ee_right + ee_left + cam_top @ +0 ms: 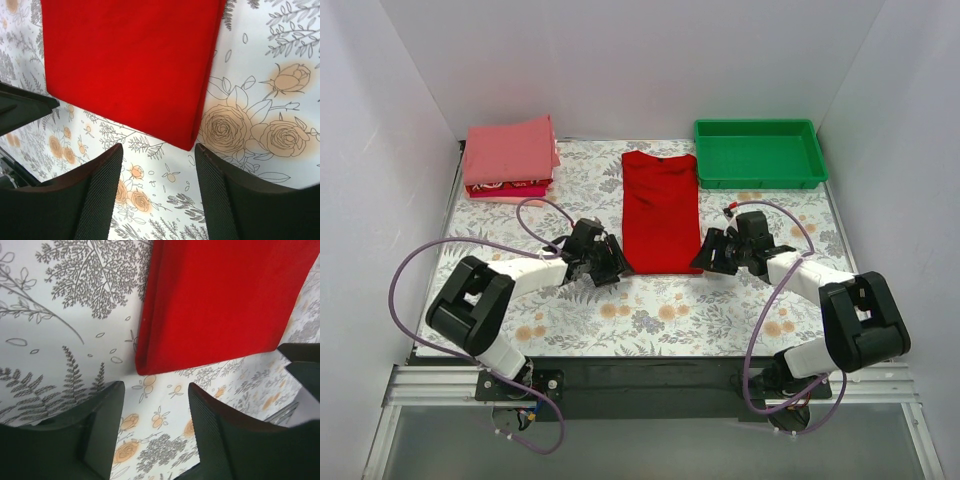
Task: Fold and stack the t-shirts
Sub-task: Fold the tshirt
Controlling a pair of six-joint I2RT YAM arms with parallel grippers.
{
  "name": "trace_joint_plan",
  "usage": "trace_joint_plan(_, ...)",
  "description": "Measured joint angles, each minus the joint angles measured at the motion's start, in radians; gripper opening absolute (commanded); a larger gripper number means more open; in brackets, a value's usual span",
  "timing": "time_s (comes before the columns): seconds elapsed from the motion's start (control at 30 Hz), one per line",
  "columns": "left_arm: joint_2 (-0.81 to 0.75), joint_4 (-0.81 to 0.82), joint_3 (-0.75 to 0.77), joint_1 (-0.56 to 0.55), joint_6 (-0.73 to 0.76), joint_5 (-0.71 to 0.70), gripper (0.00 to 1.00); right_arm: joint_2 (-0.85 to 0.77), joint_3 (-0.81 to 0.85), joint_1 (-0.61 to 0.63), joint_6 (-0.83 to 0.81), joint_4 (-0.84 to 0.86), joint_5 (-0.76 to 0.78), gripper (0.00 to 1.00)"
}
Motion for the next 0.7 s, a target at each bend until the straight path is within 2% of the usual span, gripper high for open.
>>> trace_joint_plan(0.03,0.011,0.01,0.003,0.0,-0.006,0.004,0.44,0.007,0.0,0.0,0.003,0.001,0.005,0.54)
trace_joint_plan(0.3,0.05,0.039,0.014,0.0,-0.027,-0.013,0.33,0.064,0.0,0.0,0.013,0.0,0.044,0.44)
trace_joint_plan(0.37,0.061,0.04,0.024,0.0,-0.031,-0.019,0.28,0.067,0.0,0.0,0.011,0.0,0.047,0.37)
trace_joint_plan(0.47,0.078,0.041,0.035,0.0,-0.034,-0.031,0.22,0.08,0.0,0.0,0.013,0.001,0.046,0.37)
trace_joint_plan(0.5,0.084,0.043,0.039,0.0,-0.035,-0.033,0.14,0.085,0.0,0.0,0.013,0.001,0.046,0.37)
trace_joint_plan(0.57,0.099,0.037,0.055,0.0,-0.035,-0.044,0.0,0.093,0.001,0.0,0.012,0.008,0.039,0.3)
trace_joint_plan(0.6,0.11,0.032,0.064,0.0,-0.033,-0.049,0.0,0.097,0.001,0.0,0.012,0.01,0.037,0.27)
trace_joint_plan(0.7,0.13,0.024,0.089,0.0,-0.031,-0.05,0.0,0.112,0.003,0.0,0.011,0.016,0.03,0.06)
